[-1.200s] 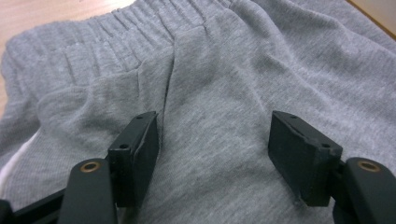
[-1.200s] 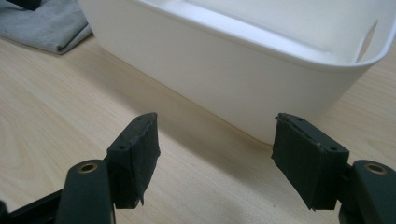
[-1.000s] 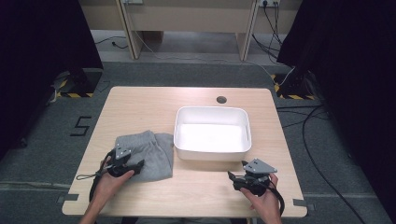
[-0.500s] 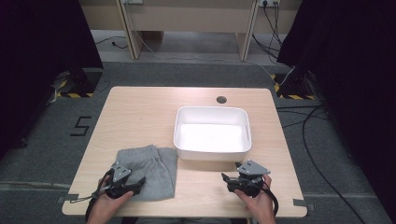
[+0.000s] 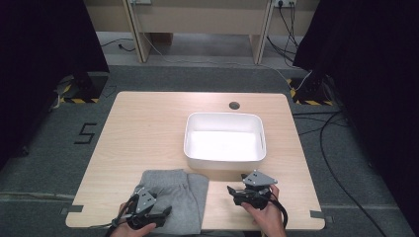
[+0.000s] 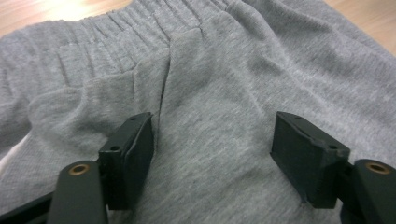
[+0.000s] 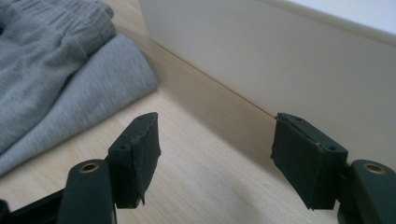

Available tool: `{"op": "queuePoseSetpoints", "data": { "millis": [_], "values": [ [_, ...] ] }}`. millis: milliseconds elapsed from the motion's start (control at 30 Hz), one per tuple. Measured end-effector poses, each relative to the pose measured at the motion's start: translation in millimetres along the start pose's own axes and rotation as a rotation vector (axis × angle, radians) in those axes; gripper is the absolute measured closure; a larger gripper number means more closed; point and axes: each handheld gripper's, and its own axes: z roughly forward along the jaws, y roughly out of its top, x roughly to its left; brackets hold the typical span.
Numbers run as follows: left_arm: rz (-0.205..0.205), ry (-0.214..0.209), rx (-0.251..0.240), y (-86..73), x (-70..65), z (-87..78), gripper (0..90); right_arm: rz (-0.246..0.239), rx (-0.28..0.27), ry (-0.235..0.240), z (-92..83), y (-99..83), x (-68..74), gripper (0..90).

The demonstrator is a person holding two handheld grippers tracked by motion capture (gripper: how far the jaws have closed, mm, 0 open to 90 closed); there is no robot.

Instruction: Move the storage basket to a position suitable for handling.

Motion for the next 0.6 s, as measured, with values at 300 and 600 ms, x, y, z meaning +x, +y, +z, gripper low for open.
{"op": "queuePoseSetpoints", "data": {
  "millis": [300, 600],
  "values": [
    [0.061, -0.050, 0.017, 13.1, -24.8, 14.6, 20.6, -0.010, -0.018, 0.069, 4.8, 5.8, 11.8, 32.2],
    [0.123, -0.114, 0.046, 30.1, -50.0, 30.8, 17.7, -0.040, 0.008, 0.154, 25.3, 4.6, 33.1, 30.8]
  ]
}}
